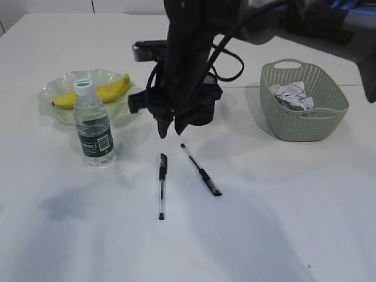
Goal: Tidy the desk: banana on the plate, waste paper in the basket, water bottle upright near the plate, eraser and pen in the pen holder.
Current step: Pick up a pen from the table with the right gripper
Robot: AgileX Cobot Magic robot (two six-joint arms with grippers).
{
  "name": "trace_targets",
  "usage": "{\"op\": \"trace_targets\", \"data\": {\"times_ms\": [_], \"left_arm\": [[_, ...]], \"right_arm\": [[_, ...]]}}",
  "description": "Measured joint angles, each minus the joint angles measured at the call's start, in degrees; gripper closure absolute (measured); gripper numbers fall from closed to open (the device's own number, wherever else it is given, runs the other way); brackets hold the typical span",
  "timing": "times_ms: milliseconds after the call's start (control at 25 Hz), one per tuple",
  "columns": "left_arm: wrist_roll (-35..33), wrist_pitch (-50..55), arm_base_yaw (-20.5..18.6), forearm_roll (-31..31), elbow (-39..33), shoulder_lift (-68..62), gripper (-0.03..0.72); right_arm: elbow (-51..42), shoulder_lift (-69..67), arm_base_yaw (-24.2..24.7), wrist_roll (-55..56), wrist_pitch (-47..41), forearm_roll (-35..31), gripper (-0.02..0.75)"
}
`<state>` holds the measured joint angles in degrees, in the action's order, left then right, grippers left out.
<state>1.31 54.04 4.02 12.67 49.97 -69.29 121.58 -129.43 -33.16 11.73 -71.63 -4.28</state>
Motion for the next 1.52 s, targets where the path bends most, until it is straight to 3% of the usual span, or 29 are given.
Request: {"op": "trace_targets", "data": {"times_ms": [240, 840, 1120, 1520], "left_arm": [[0.00, 0.36, 0.00, 0.00, 0.00, 0.00, 0.249], [0.00, 0.26, 0.00, 0.00, 0.00, 0.00, 0.260], [0.00, 0.02, 0.00, 0.10, 0.00, 0.00, 0.272], [0.00, -0.08, 0.00, 0.10, 0.00, 0.00, 0.274]], "right_arm": [[-3.39, -0.31, -2.38, 3.62, 0.26, 0.00, 0.489], [-3.50, -2.81, -2.65, 14.80, 0.67, -0.10, 0.489], [-3.50, -3.48, -2.65, 15.33, 0.76, -1.95, 0.399], [-3.50, -7.03, -2.65, 16.26, 1.02, -3.51, 0.386]]}}
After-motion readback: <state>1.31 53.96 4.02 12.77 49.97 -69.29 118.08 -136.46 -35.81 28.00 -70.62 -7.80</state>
